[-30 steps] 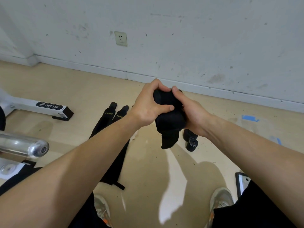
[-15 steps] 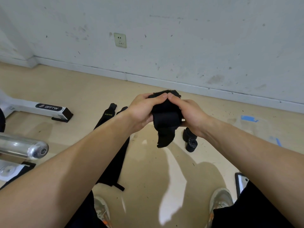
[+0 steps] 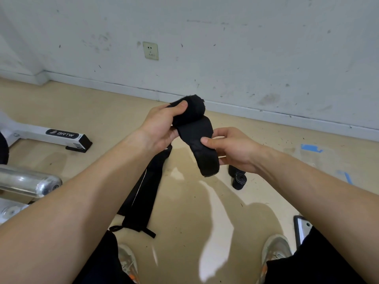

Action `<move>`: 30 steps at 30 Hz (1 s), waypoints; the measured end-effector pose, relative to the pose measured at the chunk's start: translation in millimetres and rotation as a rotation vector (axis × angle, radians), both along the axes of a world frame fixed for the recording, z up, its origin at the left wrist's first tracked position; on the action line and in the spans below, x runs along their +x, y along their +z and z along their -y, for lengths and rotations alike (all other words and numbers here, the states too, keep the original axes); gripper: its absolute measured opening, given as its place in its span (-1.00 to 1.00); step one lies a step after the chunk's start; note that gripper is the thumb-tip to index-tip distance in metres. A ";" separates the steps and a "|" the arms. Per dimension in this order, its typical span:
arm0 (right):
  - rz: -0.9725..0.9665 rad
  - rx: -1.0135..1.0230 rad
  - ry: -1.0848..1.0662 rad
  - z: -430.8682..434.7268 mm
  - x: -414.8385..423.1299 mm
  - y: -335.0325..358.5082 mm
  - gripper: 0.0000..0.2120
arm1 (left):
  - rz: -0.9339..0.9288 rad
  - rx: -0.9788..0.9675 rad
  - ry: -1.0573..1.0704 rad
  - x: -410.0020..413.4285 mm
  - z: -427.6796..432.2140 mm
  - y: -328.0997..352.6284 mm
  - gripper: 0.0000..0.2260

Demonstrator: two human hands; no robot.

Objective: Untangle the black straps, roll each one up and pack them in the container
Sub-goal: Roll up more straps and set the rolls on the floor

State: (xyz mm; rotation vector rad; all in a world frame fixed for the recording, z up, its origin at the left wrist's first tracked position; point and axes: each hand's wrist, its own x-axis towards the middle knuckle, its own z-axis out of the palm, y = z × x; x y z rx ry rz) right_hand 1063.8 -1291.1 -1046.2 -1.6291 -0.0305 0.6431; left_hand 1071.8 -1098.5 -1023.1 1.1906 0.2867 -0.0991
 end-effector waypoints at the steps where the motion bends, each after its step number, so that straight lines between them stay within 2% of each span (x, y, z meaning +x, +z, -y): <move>1: 0.012 0.006 -0.011 -0.4 0.3 0.5 -0.88 | 0.008 0.009 0.013 0.6 -0.9 -0.3 -0.80; 5: 0.047 0.026 -0.096 -4.6 -0.9 2.1 -0.85 | 0.044 0.080 0.079 3.4 -0.5 -5.4 -0.76; 7: 0.058 0.050 -0.174 -6.3 -1.6 4.0 -0.69 | 0.058 0.143 0.106 3.5 1.2 -7.4 -0.73; 11: 0.166 0.097 -0.141 -6.5 -1.5 12.2 -0.86 | 0.072 0.257 0.135 3.3 4.6 -11.2 -0.68; 14: 0.200 0.093 -0.129 -6.0 -0.4 16.8 -0.91 | 0.069 0.300 0.104 3.2 8.0 -14.9 -0.65; 16: 0.209 0.090 -0.114 -5.0 0.6 19.5 -0.92 | 0.049 0.304 0.078 1.9 10.5 -15.5 -0.62; 20: 0.214 0.096 -0.086 -0.7 3.3 23.9 -0.90 | 0.028 0.289 0.039 0.6 14.1 -18.0 -0.73; 26: 0.205 0.091 -0.046 4.6 5.7 25.2 -0.84 | 0.010 0.246 -0.061 -2.4 14.7 -20.7 -0.72; 30: 0.190 0.103 -0.066 4.8 6.3 24.2 -0.84 | 0.008 0.202 -0.139 -3.2 13.1 -19.7 -0.79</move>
